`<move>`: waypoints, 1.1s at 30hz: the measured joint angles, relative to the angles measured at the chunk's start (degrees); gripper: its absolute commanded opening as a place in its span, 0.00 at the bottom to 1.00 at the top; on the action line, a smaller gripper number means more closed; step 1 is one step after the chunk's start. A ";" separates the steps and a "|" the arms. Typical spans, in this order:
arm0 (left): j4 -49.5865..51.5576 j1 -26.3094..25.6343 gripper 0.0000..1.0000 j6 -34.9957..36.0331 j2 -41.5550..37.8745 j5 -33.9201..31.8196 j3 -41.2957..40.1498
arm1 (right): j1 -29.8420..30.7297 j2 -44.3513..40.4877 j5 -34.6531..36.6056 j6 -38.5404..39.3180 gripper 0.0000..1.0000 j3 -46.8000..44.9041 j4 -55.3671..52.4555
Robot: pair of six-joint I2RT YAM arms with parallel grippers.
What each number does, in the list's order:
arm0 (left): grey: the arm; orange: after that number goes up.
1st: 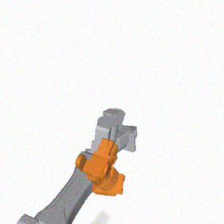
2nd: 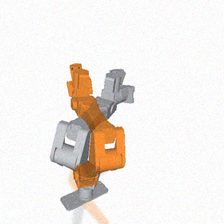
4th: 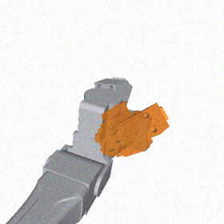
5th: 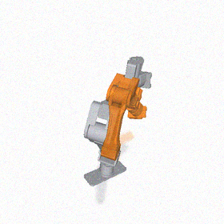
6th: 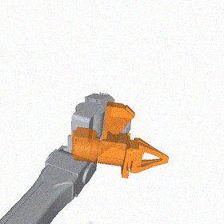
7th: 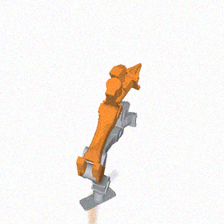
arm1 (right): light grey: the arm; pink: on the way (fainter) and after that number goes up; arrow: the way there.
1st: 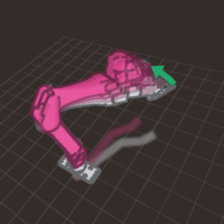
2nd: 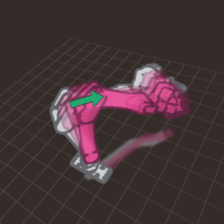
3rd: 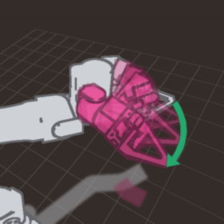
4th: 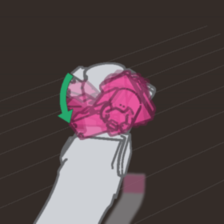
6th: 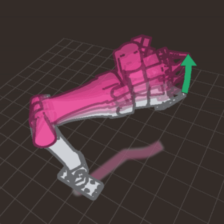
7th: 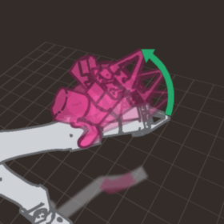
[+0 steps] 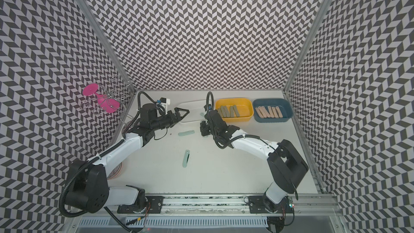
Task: Place the fruit knives into the storage box by color
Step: Pick up the fruit knife from the center of the board, then place the fruit knife in the storage box.
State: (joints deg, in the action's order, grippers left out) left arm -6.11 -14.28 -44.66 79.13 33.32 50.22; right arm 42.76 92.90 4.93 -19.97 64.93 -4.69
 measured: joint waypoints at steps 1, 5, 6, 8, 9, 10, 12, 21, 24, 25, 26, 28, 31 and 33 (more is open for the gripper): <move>-0.13 0.13 1.00 0.00 0.76 0.13 0.83 | -0.83 0.07 -0.11 0.02 0.14 1.49 0.09; -0.52 1.09 1.00 -0.02 3.72 0.74 4.31 | -3.87 2.51 -0.61 0.04 0.14 8.04 1.01; -0.72 1.46 1.00 -0.02 4.42 0.87 5.14 | -4.48 3.78 -0.74 0.04 0.13 9.90 1.22; -1.11 2.36 1.00 -0.02 6.05 1.18 7.02 | -5.44 6.97 -0.96 0.07 0.13 13.60 1.70; -1.25 2.78 1.00 0.00 6.95 1.46 7.98 | -5.88 8.92 -1.01 0.07 0.13 15.47 1.88; -1.49 3.19 1.00 0.00 7.96 1.73 8.94 | -6.25 10.75 -1.14 0.04 0.13 17.09 1.90; -1.77 3.85 1.00 0.00 9.77 2.29 10.47 | -6.69 14.16 -1.20 0.02 0.14 19.71 1.90; -2.10 6.03 1.00 -0.02 15.98 4.63 14.01 | -6.97 28.70 -2.99 -0.13 0.13 29.90 1.60; -2.64 6.45 1.00 -0.26 16.70 5.38 14.21 | -7.06 32.87 -3.37 -0.17 0.13 32.85 1.36; -2.84 6.47 1.00 -0.42 16.81 5.53 14.21 | -7.08 34.10 -3.43 -0.20 0.13 33.75 1.29; -3.04 6.54 1.00 -0.48 16.90 5.57 14.21 | -7.13 35.19 -3.48 -0.17 0.14 34.53 1.22; -3.50 6.56 1.00 -0.90 17.05 5.64 14.21 | -7.28 37.48 -3.56 -0.20 0.13 36.20 1.18; -4.09 6.56 1.00 -1.40 17.09 5.97 14.21 | -7.32 40.04 -3.56 -0.20 0.13 38.01 0.79; -4.57 6.56 1.00 -1.51 17.09 6.05 14.21 | -7.32 41.59 -3.43 -0.17 0.13 39.21 0.72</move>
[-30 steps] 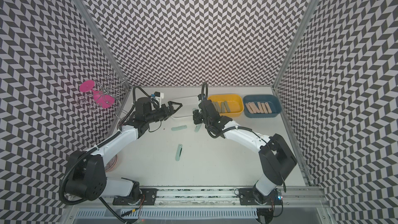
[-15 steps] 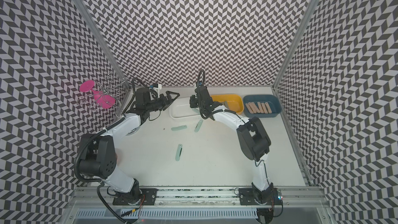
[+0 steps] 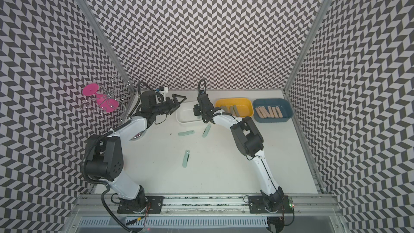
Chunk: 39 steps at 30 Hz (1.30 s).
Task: Place the fruit knives into the storage box by color
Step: Place the fruit knife in the storage box.
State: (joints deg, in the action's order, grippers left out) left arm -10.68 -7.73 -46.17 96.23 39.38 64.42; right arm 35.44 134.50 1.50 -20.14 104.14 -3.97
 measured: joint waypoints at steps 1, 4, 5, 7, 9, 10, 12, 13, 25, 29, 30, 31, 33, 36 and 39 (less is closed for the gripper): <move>-0.11 0.00 1.00 -0.02 0.00 0.00 0.00 | -0.02 0.59 0.07 0.00 0.13 0.39 -0.07; -0.44 0.00 1.00 -0.17 0.00 0.02 0.00 | -0.13 2.08 0.28 -0.02 0.14 1.29 -0.22; -0.50 0.00 1.00 -0.22 0.00 0.04 -0.02 | -0.15 2.60 0.33 -0.02 0.14 1.68 -0.24; -0.61 0.00 1.00 -0.28 0.00 0.04 -0.02 | -0.24 3.63 0.42 -0.04 0.14 2.38 -0.26; -0.76 0.00 1.00 -0.42 0.00 0.07 -0.02 | -0.31 4.72 0.59 -0.26 0.14 3.15 -0.28; -0.83 0.00 1.00 -0.42 0.00 0.07 -0.02 | -0.33 5.14 0.59 -0.28 0.15 3.45 -0.33; -0.87 0.00 1.00 -0.44 0.00 0.07 -0.02 | -0.33 5.99 0.63 -0.42 0.15 4.09 -0.42; -0.87 0.00 1.00 -0.44 0.00 0.09 -0.02 | -0.33 6.43 0.63 -0.39 0.16 4.44 -0.44; -0.85 0.00 1.00 -0.42 -0.02 0.39 -0.02 | -0.37 6.62 -0.07 0.04 0.26 4.90 -1.20; -0.63 0.00 1.00 -0.37 -0.48 0.37 -0.02 | -0.37 3.98 -0.74 0.79 0.28 4.87 -2.45; -0.39 0.00 1.00 -0.37 -0.92 0.37 -0.09 | -0.37 2.78 -1.07 0.94 0.29 4.76 -2.89; -0.31 0.00 1.00 -0.33 -1.51 0.37 -0.31 | -0.35 1.42 -1.27 1.11 0.29 4.39 -3.23; 0.22 0.00 1.00 -0.22 -3.50 0.33 -1.18 | -0.22 -1.99 -1.68 1.25 0.29 2.84 -3.52; 1.05 0.00 1.00 0.02 -8.02 -0.15 -3.45 | 0.37 -8.74 -2.16 1.29 0.31 -1.81 -3.61; 2.25 0.02 1.00 0.22 -13.46 -0.98 -6.82 | 1.44 -15.54 -2.08 1.01 0.32 -7.69 -3.72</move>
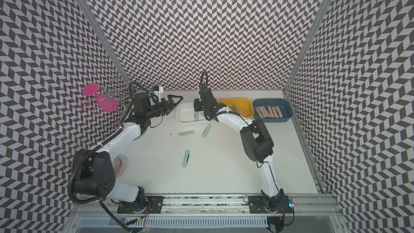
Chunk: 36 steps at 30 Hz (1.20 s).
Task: Place the fruit knives into the storage box by color
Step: Place the fruit knife in the storage box, then pick up the fruit knife from the center of the board.
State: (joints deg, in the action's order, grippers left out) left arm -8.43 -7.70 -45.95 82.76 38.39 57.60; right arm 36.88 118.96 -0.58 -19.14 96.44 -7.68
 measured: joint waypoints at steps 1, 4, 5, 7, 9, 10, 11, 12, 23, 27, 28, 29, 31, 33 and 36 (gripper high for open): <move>0.39 0.07 1.00 0.04 -2.08 -0.24 -1.53 | 0.68 -2.08 0.09 -0.20 0.32 -2.23 -0.02; 2.25 0.42 1.00 0.07 -7.69 -1.25 -6.03 | 3.56 -7.06 0.46 -0.87 0.36 -9.35 0.02; 3.13 0.55 1.00 0.07 -9.62 -1.53 -7.63 | 4.83 -8.48 0.79 -1.22 0.38 -12.00 -0.11; 4.66 0.79 1.00 0.17 -12.92 -2.14 -10.34 | 7.52 -10.49 1.22 -2.16 0.42 -16.55 -0.70; 6.47 1.03 1.00 0.48 -16.11 -2.67 -12.61 | 10.29 -11.87 1.64 -3.19 0.49 -20.65 -1.36; 7.50 1.14 1.00 0.76 -17.77 -2.89 -13.68 | 11.89 -12.55 1.84 -4.02 0.53 -22.73 -1.53; 8.48 1.20 1.00 1.09 -19.34 -3.17 -14.58 | 13.40 -13.11 2.08 -4.52 0.57 -24.59 -1.95; 9.31 1.31 1.00 1.33 -20.68 -3.32 -15.28 | 14.75 -13.49 2.32 -5.25 0.60 -25.94 -2.27; 14.43 2.25 1.00 2.71 -27.41 -4.24 -18.84 | 28.11 -14.34 4.94 -13.44 0.77 -33.53 -3.93; 15.13 2.58 1.00 2.91 -27.41 -4.24 -18.86 | 29.83 -12.94 6.05 -14.58 0.77 -32.15 -4.24; 15.26 2.62 1.00 2.95 -27.41 -4.26 -18.84 | 30.21 -11.98 6.51 -14.64 0.77 -31.26 -4.46; 15.39 2.67 1.00 2.99 -27.41 -4.26 -18.84 | 30.47 -11.04 7.04 -14.67 0.76 -30.32 -4.79; 15.58 2.89 1.00 3.02 -27.41 -4.24 -18.84 | 30.95 -8.83 8.55 -14.78 0.74 -28.30 -5.88; 15.69 2.93 1.00 3.02 -27.41 -4.26 -18.84 | 31.21 -7.28 10.03 -14.84 0.73 -27.19 -7.10; 15.80 3.04 1.00 3.02 -27.41 -4.24 -18.84 | 31.26 -6.38 12.55 -14.71 0.68 -26.73 -7.89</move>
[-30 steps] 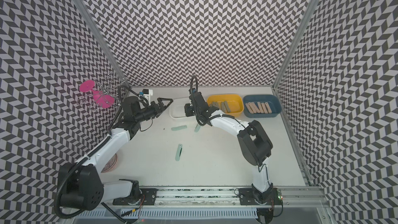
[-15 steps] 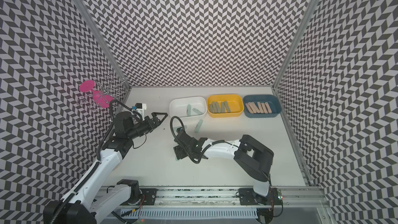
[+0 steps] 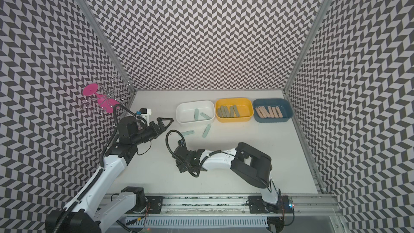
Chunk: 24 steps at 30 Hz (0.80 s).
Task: Place the fruit knives into the storage box by color
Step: Pick up the fruit knife from the center of the board.
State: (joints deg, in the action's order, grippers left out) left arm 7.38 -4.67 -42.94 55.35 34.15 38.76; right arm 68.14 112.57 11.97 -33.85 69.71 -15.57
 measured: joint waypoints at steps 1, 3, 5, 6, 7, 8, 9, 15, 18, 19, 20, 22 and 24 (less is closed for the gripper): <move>0.00 0.00 1.00 0.00 0.00 0.00 -0.02 | 0.00 0.09 0.61 -0.02 0.65 0.15 -0.33; -0.02 0.09 1.00 0.00 0.00 0.00 0.00 | 0.00 0.35 2.36 0.24 0.56 0.24 -1.07; -0.02 0.11 1.00 0.00 0.00 0.00 0.00 | -0.07 0.50 3.76 0.33 0.47 0.26 -1.53; -0.02 0.15 1.00 0.00 0.02 0.00 0.00 | -0.13 0.61 4.35 0.28 0.43 0.26 -1.73; -0.02 0.20 1.00 0.00 0.02 0.02 0.00 | -0.37 0.61 4.81 0.37 0.40 0.24 -1.81; -0.04 0.20 1.00 0.00 0.02 0.02 0.00 | -0.59 0.61 5.11 0.33 0.38 0.13 -1.86; -0.04 0.22 1.00 0.00 0.02 0.02 -0.02 | -0.90 0.61 5.31 0.44 0.36 -0.07 -1.70; -0.35 0.20 1.00 0.00 0.26 0.07 -0.02 | -3.72 -0.44 4.81 1.64 0.39 -2.38 1.33; -0.66 0.22 1.00 0.00 0.66 0.09 -0.17 | -4.48 -0.48 4.22 2.49 0.39 -2.45 1.79; -0.87 0.20 1.00 0.00 0.76 0.09 -0.31 | -4.59 -0.48 4.09 2.71 0.39 -2.45 1.84; -0.94 0.22 1.00 0.00 0.92 0.11 -0.44 | -4.63 -0.46 3.96 2.89 0.39 -2.45 1.88; -1.11 0.22 1.00 0.00 1.20 0.13 -0.70 | -4.63 -0.35 3.85 3.23 0.40 -2.43 1.92; -1.31 0.22 1.00 0.02 1.62 0.15 -0.72 | -4.63 -0.11 3.96 3.65 0.41 -2.25 1.95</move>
State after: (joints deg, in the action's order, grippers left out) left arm 6.07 -4.45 -42.92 56.97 34.30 38.04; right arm 63.51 112.46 15.92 -30.20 67.46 -13.63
